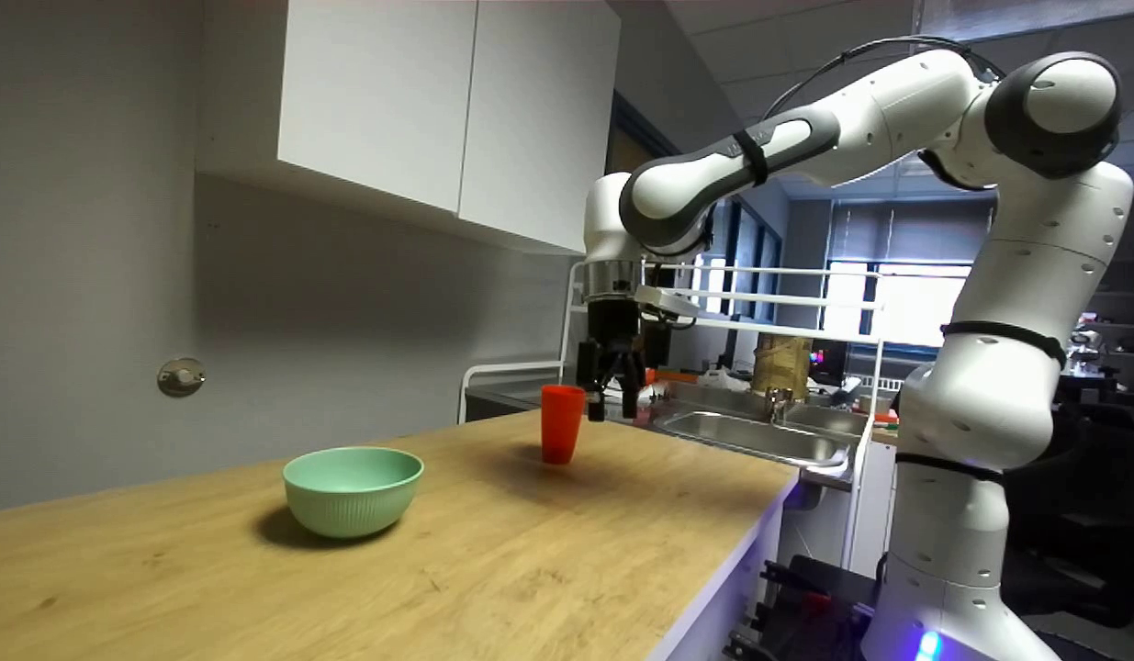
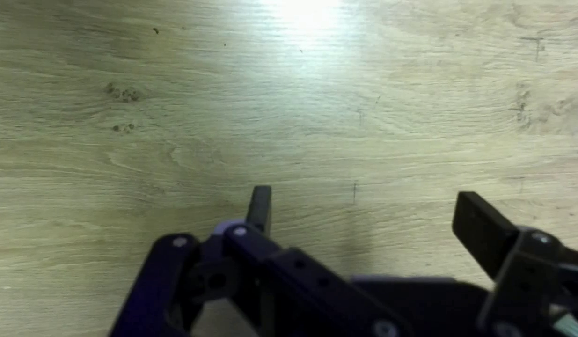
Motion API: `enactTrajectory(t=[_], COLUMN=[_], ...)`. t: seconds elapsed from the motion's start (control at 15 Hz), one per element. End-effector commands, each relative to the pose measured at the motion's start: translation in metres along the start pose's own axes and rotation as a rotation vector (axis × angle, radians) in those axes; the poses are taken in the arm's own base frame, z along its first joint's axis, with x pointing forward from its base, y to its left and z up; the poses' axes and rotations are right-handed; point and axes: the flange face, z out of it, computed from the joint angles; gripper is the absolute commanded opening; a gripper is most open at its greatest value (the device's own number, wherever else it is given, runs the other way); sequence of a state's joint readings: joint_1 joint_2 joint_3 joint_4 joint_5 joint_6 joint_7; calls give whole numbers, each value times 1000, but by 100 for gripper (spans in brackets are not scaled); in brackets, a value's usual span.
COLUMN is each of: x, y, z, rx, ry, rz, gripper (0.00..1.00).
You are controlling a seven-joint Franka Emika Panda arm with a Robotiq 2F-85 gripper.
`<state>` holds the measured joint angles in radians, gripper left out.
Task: Pour the contents of the cup into the bowl
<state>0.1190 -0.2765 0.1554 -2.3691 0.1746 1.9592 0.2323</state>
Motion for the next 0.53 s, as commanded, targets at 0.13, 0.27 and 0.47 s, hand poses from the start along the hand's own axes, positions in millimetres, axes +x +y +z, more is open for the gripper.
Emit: enactTrajectory(t=[0.13,0.27,0.47], x=[11,13,22], y=[32,51,80], z=[-23,-36,-52], rx=[6,18,25], ry=[65,103,159], rz=[67,107,169], gripper=[100,100,100])
